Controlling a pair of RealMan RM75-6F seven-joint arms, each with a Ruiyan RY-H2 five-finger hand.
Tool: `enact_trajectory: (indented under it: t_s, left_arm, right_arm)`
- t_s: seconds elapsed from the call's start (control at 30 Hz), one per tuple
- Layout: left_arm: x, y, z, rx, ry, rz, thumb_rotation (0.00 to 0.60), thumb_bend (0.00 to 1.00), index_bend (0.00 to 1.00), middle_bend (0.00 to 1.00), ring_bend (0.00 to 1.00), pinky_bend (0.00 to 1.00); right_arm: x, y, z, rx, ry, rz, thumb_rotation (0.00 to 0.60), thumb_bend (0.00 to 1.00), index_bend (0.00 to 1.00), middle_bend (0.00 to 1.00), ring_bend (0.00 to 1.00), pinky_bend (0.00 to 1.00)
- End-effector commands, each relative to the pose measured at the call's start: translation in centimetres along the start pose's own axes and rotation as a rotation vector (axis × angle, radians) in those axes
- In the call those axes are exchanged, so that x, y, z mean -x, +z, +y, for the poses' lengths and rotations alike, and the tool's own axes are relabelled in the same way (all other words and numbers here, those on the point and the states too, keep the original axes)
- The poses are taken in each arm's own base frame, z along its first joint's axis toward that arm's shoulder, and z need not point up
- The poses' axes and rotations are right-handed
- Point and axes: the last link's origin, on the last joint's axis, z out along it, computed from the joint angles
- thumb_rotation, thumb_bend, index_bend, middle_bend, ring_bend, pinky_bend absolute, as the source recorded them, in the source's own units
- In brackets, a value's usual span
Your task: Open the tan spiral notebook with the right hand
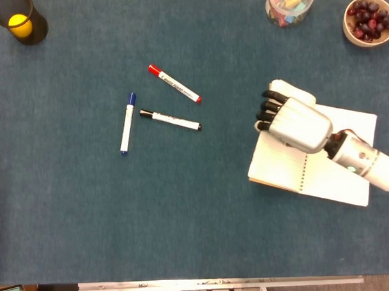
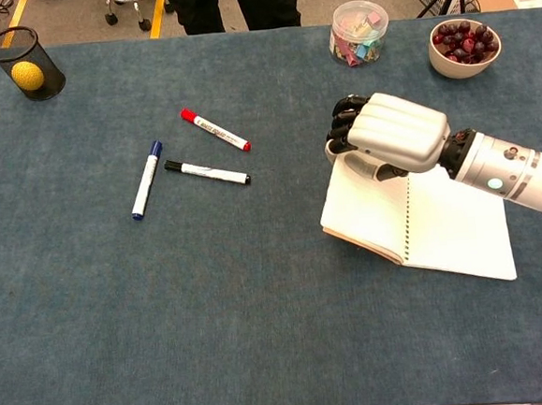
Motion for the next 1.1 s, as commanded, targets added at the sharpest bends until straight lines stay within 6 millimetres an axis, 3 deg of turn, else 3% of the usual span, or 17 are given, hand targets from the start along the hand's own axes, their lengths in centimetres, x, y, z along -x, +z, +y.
enact_trajectory:
  t_s: [0.03,0.2,0.27,0.53,0.7,0.97,1.1]
  left_arm:
    - [0.0,0.0,0.0,-0.001,0.0,-0.001,0.6,0.48,0.1,0.08,0.02,0.06]
    - [-0.1,-0.1,0.0,-0.002,0.0,0.0,0.6,0.48,0.1,0.08,0.02,0.06]
    - [-0.1,-0.1,0.0,-0.004,-0.001,0.0,0.6,0.48,0.1,0.08,0.02,0.06]
    - [-0.1,-0.1,0.0,-0.004,-0.004,-0.003,0.6,0.48,0.1,0.08,0.02,0.06]
    - [-0.1,-0.1,0.0,-0.002,-0.006,-0.011,0.6,0.48,0.1,0.08,0.02,0.06]
    - [-0.2,-0.1,-0.1,-0.006,-0.007,-0.007,0.6,0.48,0.1,0.08,0.02,0.06]
    - [-0.2,0.0,0.0,-0.003,-0.006,-0.007,0.6,0.48,0.1,0.08,0.02,0.06]
  right_arm:
    - [0.5,1.3,-0.5,-0.019,-0.002,0.004,0.6,0.45,0.82,0.52,0.36,0.23]
    - [1.1,2.2,-1.2,-0.027,0.002,0.013,0.6,0.44,0.82,0.52,0.36,0.23]
    - [1.4,2.4,-1.4,-0.026,-0.01,0.01,0.6,0.43,0.76,0.48,0.34,0.23]
    - [2.1,2.6,-1.9,0.021,-0.041,0.013,0.6,0.21,0.24,0.2,0.11,0.1]
    - [2.1,2.7,-1.8,0.074,-0.059,0.02,0.6,0.14,0.02,0.05,0.01,0.03]
    - [0.2,2.0,-1.0,0.113,-0.022,0.109,0.6,0.13,0.01,0.03,0.0,0.02]
    - [-1.4,-0.1,0.0,0.122,-0.013,0.136,0.6,0.14,0.01,0.03,0.0,0.02]
